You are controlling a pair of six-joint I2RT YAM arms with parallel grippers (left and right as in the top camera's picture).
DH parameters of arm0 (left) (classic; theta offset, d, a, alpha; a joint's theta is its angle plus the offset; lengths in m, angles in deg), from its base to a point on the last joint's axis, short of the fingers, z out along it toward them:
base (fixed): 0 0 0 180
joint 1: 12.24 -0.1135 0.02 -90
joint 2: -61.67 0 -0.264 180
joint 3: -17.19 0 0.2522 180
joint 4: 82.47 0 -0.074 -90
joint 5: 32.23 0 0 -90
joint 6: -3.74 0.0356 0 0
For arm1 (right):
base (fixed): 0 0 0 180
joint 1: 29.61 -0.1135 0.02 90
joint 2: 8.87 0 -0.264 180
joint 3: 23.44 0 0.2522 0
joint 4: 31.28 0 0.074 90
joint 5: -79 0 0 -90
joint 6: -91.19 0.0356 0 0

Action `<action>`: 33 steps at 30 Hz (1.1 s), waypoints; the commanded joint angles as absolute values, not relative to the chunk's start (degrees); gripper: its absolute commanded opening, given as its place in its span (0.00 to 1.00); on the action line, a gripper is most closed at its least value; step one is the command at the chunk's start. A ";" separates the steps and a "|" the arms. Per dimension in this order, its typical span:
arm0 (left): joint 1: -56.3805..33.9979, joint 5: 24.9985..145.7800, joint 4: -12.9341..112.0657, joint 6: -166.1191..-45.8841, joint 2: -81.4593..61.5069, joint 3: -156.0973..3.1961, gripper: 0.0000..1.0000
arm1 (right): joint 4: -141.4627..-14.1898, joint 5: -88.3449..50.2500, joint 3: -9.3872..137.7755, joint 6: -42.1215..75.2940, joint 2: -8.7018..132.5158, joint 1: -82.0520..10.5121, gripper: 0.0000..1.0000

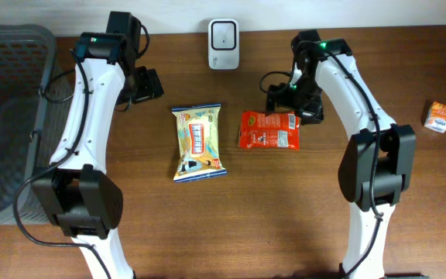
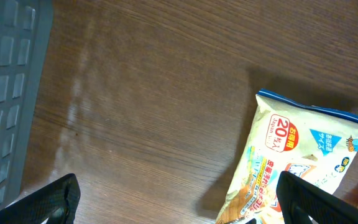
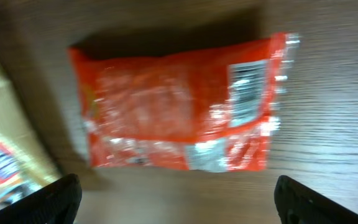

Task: Scan the item barcode
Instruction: 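Raise the right gripper away to the upper right, then move the left gripper over the yellow snack bag and grasp it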

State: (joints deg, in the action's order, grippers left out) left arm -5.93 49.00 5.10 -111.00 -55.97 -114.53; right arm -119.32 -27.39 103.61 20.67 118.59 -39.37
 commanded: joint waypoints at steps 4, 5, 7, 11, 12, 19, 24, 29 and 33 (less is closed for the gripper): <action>-5.91 49.22 5.08 -111.54 -55.97 -114.55 0.99 | -112.07 -38.18 104.12 18.01 118.16 -48.02 0.99; -5.91 49.22 5.08 -111.54 -55.97 -114.55 0.99 | -110.12 -37.66 104.12 18.03 118.20 -49.64 0.98; -5.91 49.19 5.08 -111.54 -55.97 -114.55 0.99 | -108.20 -35.84 104.12 18.18 118.20 -51.45 0.99; -5.91 49.19 5.08 -111.54 -55.97 -114.55 0.99 | -109.97 -35.84 104.14 18.14 118.18 -47.76 0.99; -5.91 49.22 5.08 -111.54 -55.97 -114.55 0.99 | -111.19 -35.84 104.14 18.14 118.18 -45.84 0.99; -5.91 49.19 5.08 -111.54 -55.97 -114.55 0.99 | -113.62 -31.25 104.14 17.96 118.18 -26.23 0.99; -5.91 64.58 4.79 -111.50 -55.97 -114.55 0.99 | -113.16 -31.25 104.14 17.96 118.20 -17.49 0.99; 0.56 72.76 5.71 -105.68 -56.19 -111.82 0.99 | -113.16 -31.28 104.14 17.99 118.20 -16.04 0.99; 9.21 60.45 11.46 -106.14 -57.02 -104.21 0.99 | -113.16 -31.28 104.14 17.99 118.20 -16.04 0.99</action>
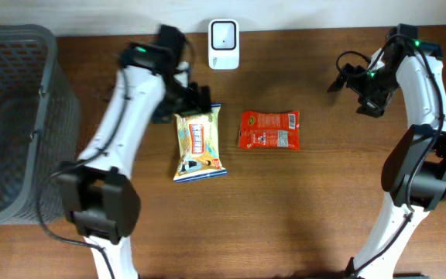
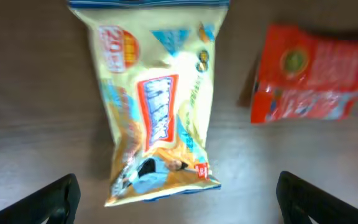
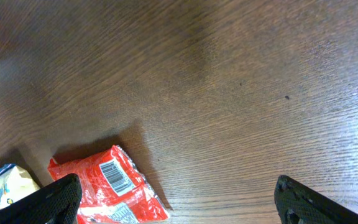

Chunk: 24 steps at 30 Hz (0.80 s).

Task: Scan the item barcode
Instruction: 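Move the left gripper over the yellow snack bag and grasp it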

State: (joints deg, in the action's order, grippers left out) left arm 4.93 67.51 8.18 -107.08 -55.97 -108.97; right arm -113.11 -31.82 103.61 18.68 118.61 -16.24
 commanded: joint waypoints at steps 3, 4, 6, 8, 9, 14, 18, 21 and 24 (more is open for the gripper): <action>13.91 57.19 18.50 -106.19 -58.62 -99.77 0.99 | -113.16 -31.28 104.14 17.99 118.20 -16.04 0.99; 15.03 53.85 19.37 -107.17 -59.69 -99.55 0.97 | -113.16 -31.28 104.14 17.99 118.20 -16.04 0.99; 16.80 47.18 20.49 -109.01 -61.85 -99.55 0.98 | -113.16 -31.28 104.14 17.99 118.20 -16.04 0.99; 19.18 41.39 21.16 -109.05 -64.94 -99.55 1.00 | -113.16 -31.28 104.14 17.96 118.20 -16.04 0.99; 20.32 37.61 20.94 -111.35 -66.27 -99.55 0.99 | -113.16 -31.28 104.14 17.99 118.20 -16.04 0.99; 22.26 32.82 20.79 -116.92 -71.32 -99.55 0.84 | -113.16 -31.28 104.14 17.99 118.20 -16.04 0.99; 22.06 31.77 20.07 -116.85 -72.96 -99.58 0.35 | -113.16 -31.28 104.14 17.99 118.20 -16.04 0.99; 22.04 32.06 18.17 -116.88 -72.94 -101.85 0.16 | -113.16 -31.28 104.14 17.99 118.20 -16.04 0.99; 21.34 37.50 9.58 -116.88 -72.94 -111.55 0.00 | -113.16 -31.28 104.14 17.99 118.20 -16.04 0.98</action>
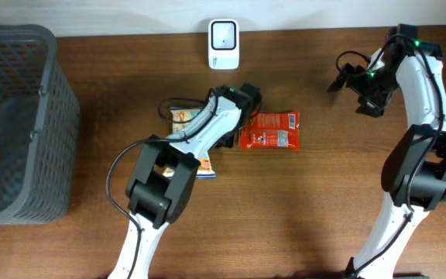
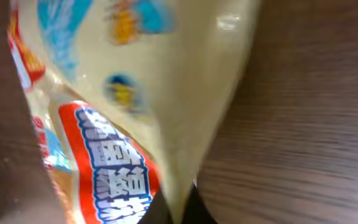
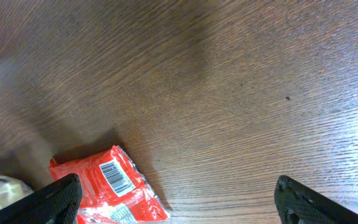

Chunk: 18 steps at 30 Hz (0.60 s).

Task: Scan the item barcode
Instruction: 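Move the left gripper over the yellow snack bag and grasp it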

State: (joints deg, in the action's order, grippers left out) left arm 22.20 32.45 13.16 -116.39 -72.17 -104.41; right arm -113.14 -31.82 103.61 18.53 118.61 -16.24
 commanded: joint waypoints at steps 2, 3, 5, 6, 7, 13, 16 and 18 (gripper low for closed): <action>20.32 42.24 5.69 -116.83 -72.94 -117.89 0.00 | -113.16 -31.28 104.14 17.99 118.20 -16.04 0.99; 19.55 45.13 4.38 -116.18 -72.94 -120.62 0.00 | -113.16 -31.28 104.14 17.96 118.20 -16.04 0.99; 16.86 58.37 3.57 -109.53 -72.89 -125.30 0.00 | -113.16 -31.28 104.14 17.96 118.20 -16.04 0.99; 16.01 62.46 3.55 -106.82 -72.89 -126.11 0.00 | -113.16 -31.28 104.14 17.99 118.20 -16.04 0.99; 14.50 68.80 3.52 -103.91 -72.89 -126.61 0.00 | -113.16 -31.28 104.14 17.99 118.20 -16.04 0.99; 3.64 97.67 4.16 -89.69 -73.02 -126.46 0.00 | -113.16 -31.28 104.14 17.96 118.20 -16.04 0.99; -0.71 110.20 4.20 -85.95 -73.33 -124.65 0.00 | -113.16 -31.28 104.14 17.99 118.20 -16.04 0.99; -1.54 117.10 8.00 -84.64 -73.33 -121.15 0.00 | -113.16 -31.28 104.14 17.99 118.20 -16.04 0.99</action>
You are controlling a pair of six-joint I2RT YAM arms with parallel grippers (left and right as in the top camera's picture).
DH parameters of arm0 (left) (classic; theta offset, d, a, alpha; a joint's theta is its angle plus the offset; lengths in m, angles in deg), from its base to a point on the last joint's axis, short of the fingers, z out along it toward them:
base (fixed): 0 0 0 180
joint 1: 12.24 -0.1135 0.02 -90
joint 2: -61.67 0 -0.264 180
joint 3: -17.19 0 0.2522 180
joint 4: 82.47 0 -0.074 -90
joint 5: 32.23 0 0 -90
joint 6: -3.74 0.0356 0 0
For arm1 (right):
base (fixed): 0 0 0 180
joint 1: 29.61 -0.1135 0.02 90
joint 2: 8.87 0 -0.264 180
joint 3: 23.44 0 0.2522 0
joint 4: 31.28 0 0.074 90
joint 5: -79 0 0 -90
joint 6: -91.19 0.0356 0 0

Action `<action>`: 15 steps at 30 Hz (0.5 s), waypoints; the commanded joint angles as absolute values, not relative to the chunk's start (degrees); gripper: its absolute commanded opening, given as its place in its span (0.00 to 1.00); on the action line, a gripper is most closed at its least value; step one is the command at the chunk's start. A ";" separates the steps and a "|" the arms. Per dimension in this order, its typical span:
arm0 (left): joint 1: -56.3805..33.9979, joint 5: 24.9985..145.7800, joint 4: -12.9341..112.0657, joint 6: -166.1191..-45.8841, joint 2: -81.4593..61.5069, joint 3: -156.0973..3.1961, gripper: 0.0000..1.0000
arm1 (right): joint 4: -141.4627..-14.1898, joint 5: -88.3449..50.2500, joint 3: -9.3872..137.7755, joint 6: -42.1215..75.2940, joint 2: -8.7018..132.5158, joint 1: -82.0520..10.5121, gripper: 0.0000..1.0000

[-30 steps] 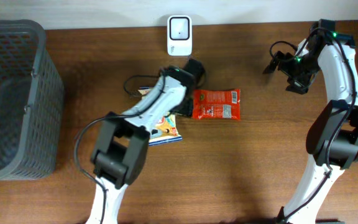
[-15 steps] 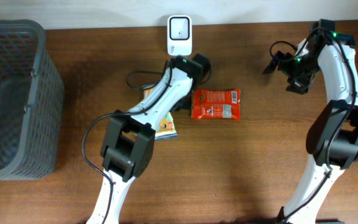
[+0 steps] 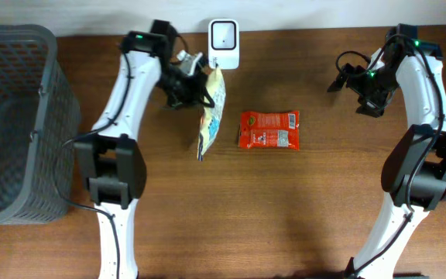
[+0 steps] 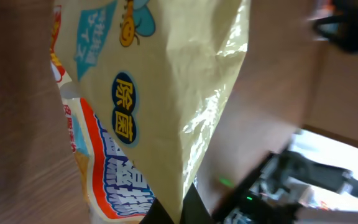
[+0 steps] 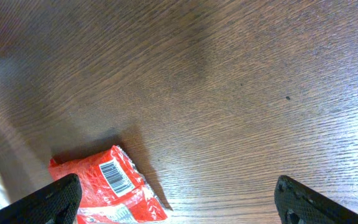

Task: Scan the item barcode
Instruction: 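Move the left gripper over the yellow snack bag and grasp it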

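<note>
The yellow wipes pack (image 3: 210,116) hangs on edge above the table, just below the white scanner (image 3: 223,34) at the back edge. My left gripper (image 3: 200,84) is shut on the pack's upper end. In the left wrist view the pack (image 4: 166,93) fills the frame, and the left gripper (image 4: 178,210) pinches its edge at the bottom. A red snack packet (image 3: 269,129) lies flat mid-table, its barcode (image 5: 114,177) facing up. My right gripper (image 3: 349,89) hovers open at the back right. In its own view the right gripper (image 5: 179,205) has nothing between its fingers.
A dark grey mesh basket (image 3: 10,116) stands at the left edge of the brown wooden table (image 3: 300,209). The right arm's lower links rise along the right side of the table.
The left gripper was low at the table between the two packs, shut on the yellow pack's edge. Now it holds the pack raised by the scanner. The right arm has not moved.
At first my left gripper was open at the back left and my right gripper was open over the red packet. Then the left was open over the yellow pack and the right was at the back right. The left then gripped the pack, now held by the scanner.
</note>
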State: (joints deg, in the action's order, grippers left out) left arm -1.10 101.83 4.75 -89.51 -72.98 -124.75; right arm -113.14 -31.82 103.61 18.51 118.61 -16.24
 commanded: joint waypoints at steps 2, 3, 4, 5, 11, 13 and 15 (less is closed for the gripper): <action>-1.24 118.02 13.34 -84.70 -73.33 -117.59 0.00 | -113.16 -31.28 104.14 17.99 118.18 -16.04 0.99; -1.02 118.02 16.33 -85.42 -73.35 -114.77 0.00 | -113.16 -31.28 104.14 17.99 118.20 -16.04 0.99; -1.02 118.02 19.33 -85.62 -73.35 -111.60 0.00 | -113.16 -31.28 104.14 17.99 118.20 -16.04 0.99; -1.19 117.43 21.71 -85.58 -73.35 -109.19 0.00 | -113.16 -31.28 104.14 17.99 118.18 -16.04 0.99; -1.45 74.26 21.34 -98.32 -73.33 -106.66 0.00 | -113.16 -31.28 104.14 17.99 118.20 -16.04 0.99; -1.65 63.55 18.50 -99.11 -73.31 -107.29 0.17 | -113.16 -31.28 104.14 17.99 118.20 -16.04 0.99; -1.65 58.59 14.76 -99.11 -73.31 -109.67 0.59 | -113.16 -31.28 104.14 17.96 118.20 -16.04 0.99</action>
